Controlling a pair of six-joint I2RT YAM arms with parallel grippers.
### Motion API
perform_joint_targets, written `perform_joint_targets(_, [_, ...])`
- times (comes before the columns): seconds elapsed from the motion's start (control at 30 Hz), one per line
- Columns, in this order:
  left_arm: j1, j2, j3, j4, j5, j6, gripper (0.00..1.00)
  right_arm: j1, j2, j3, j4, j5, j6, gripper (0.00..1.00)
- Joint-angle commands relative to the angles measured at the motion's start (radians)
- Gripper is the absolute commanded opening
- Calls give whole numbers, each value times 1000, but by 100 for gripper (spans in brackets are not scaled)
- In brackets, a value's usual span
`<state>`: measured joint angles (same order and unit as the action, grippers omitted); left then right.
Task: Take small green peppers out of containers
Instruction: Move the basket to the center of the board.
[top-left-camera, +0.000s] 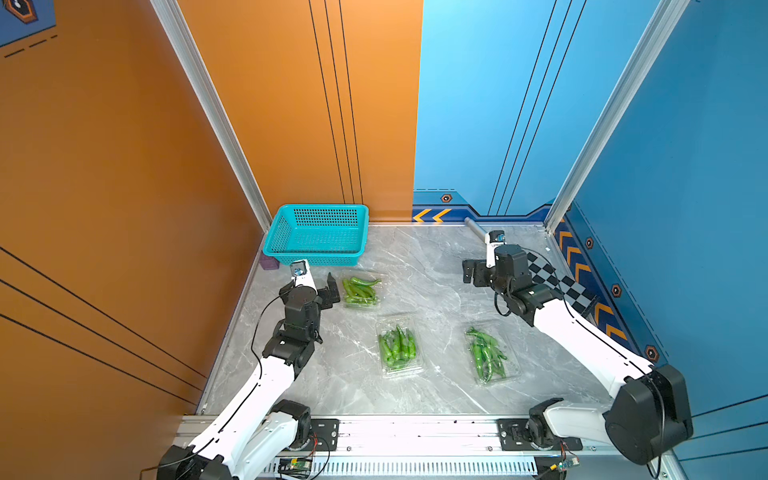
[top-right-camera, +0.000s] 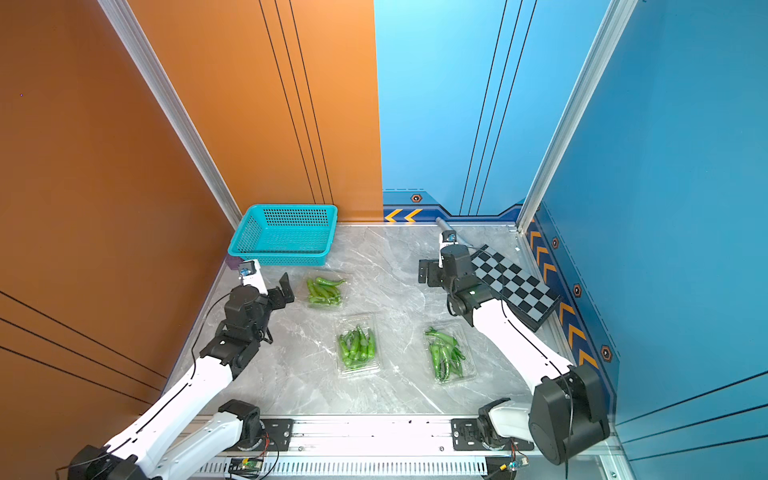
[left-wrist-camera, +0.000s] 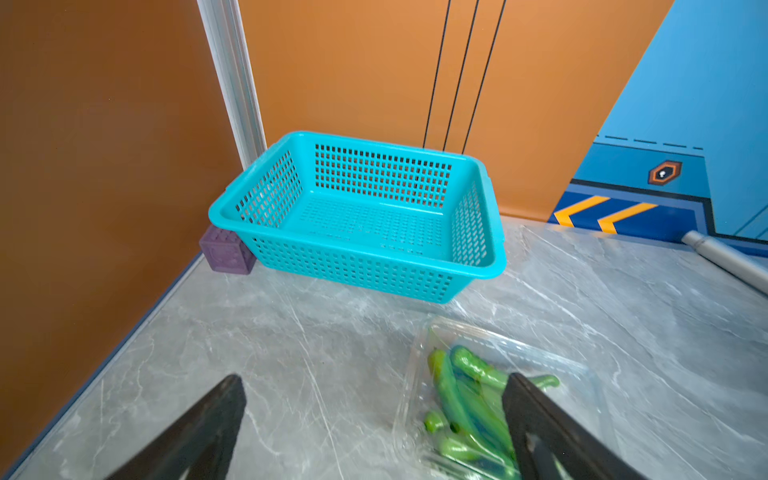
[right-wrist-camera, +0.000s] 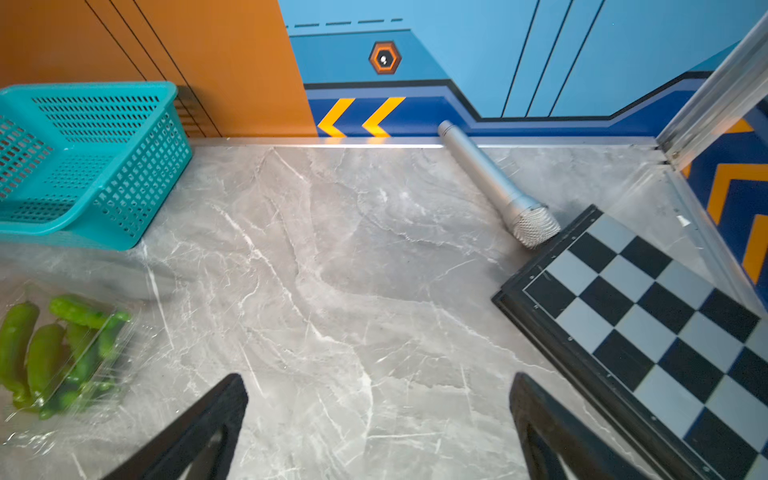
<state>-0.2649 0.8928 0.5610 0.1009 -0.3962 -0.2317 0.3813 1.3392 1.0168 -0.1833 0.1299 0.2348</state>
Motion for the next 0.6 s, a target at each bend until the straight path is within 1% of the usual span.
perform_joint_targets(0.0, [-8,24,94,-269,122,-119,99,49,60,93,-170,2,35,100])
perform_joint_targets(0.1, [-19,72,114,-327,243,-249,99,138,117,156,-182,90,-17,100])
perform_joint_targets(0.17, [-28,102,108,-329,277,-346,99,166,181,235,-233,103,-25,100])
perform_joint_targets(0.23, [-35,124,94,-327,291,-445,99,169,255,321,-289,33,-9,100])
perform_joint_targets(0.3, [-36,133,79,-328,296,-501,99,169,313,376,-311,-54,4,100])
perform_joint_targets(0.4, [-30,94,36,-308,271,-551,99,177,390,437,-305,-125,35,100])
perform_joint_targets(0.47, [-11,54,4,-299,293,-571,99,186,441,482,-305,-172,48,100])
perform_joint_targets(0.57, [31,28,10,-336,348,-599,99,200,511,549,-306,-243,61,100])
